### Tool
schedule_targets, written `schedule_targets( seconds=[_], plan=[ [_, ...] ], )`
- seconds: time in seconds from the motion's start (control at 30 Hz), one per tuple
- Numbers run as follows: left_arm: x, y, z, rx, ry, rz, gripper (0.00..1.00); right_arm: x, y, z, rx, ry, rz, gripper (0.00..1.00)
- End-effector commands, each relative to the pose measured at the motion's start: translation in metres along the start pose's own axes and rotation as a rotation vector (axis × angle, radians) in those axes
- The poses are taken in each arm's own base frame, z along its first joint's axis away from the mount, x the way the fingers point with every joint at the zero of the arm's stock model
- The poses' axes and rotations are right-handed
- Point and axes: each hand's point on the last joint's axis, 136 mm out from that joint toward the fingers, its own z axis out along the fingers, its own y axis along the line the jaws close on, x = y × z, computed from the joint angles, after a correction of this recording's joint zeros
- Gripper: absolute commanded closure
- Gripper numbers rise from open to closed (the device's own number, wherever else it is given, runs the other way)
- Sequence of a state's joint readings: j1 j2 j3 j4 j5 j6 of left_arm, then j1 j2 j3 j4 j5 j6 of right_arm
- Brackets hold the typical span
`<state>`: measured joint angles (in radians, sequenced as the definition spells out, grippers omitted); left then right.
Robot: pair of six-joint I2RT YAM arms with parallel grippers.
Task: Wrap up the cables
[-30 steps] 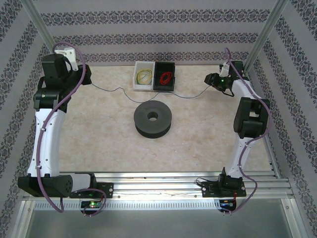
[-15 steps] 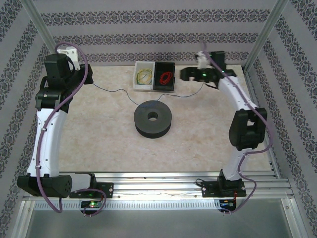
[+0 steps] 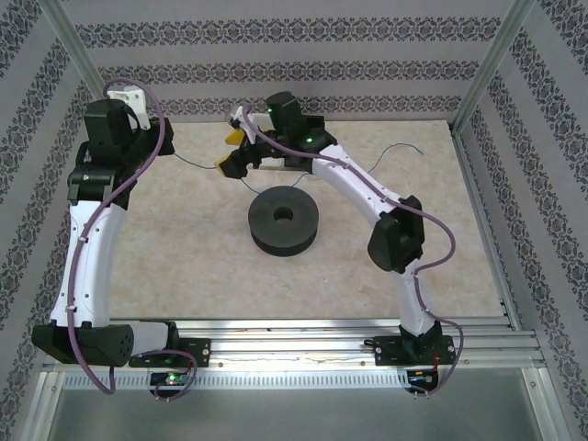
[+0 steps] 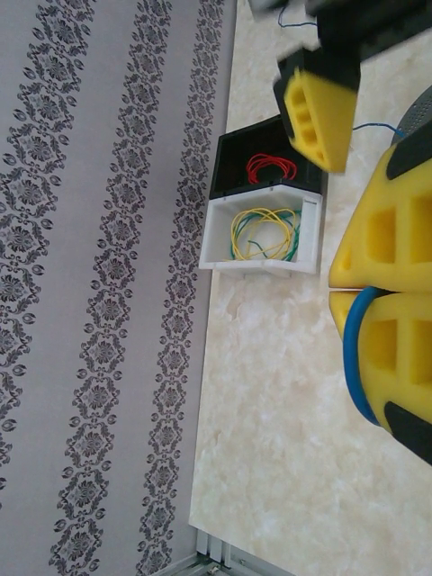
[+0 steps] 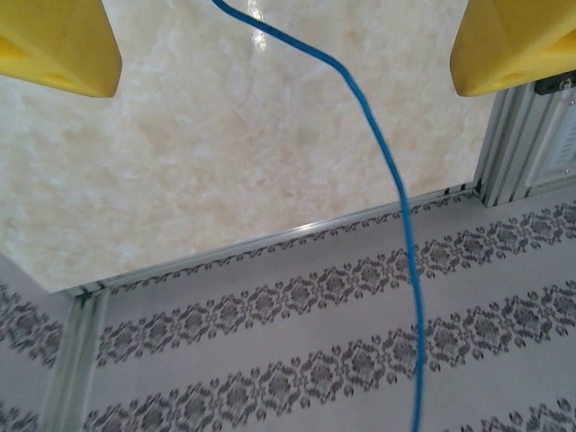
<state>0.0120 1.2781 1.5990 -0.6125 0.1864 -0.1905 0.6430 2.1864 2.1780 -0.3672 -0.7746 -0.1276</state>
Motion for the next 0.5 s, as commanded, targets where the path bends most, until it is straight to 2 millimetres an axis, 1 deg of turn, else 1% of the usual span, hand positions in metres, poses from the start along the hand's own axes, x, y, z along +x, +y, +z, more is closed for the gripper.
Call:
schedule_targets(
  seconds=[0.0, 0.1, 0.23, 0.37, 0.47],
  plan=[
    [-0.013, -0.010, -0.008, 0.031, -0.049, 0.012, 1.00, -0.004, 0.015, 0.006, -0.082, -0.009, -0.074, 0.07],
    [-0.013, -0.011, -0.007, 0.039, -0.049, 0.007, 1.00, 0.002, 0.023, 0.015, -0.101, 0.002, -0.112, 0.07],
    [-0.012, -0.013, -0.005, 0.048, -0.047, 0.000, 1.00, 0.010, 0.027, 0.027, -0.122, 0.019, -0.120, 0.09],
    [-0.012, -0.014, -0.002, 0.056, -0.043, -0.006, 1.00, 0.014, 0.031, 0.036, -0.122, 0.028, -0.135, 0.14],
    [-0.012, -0.014, 0.000, 0.059, -0.041, -0.009, 1.00, 0.017, 0.034, 0.043, -0.116, 0.042, -0.157, 0.19]
  ],
)
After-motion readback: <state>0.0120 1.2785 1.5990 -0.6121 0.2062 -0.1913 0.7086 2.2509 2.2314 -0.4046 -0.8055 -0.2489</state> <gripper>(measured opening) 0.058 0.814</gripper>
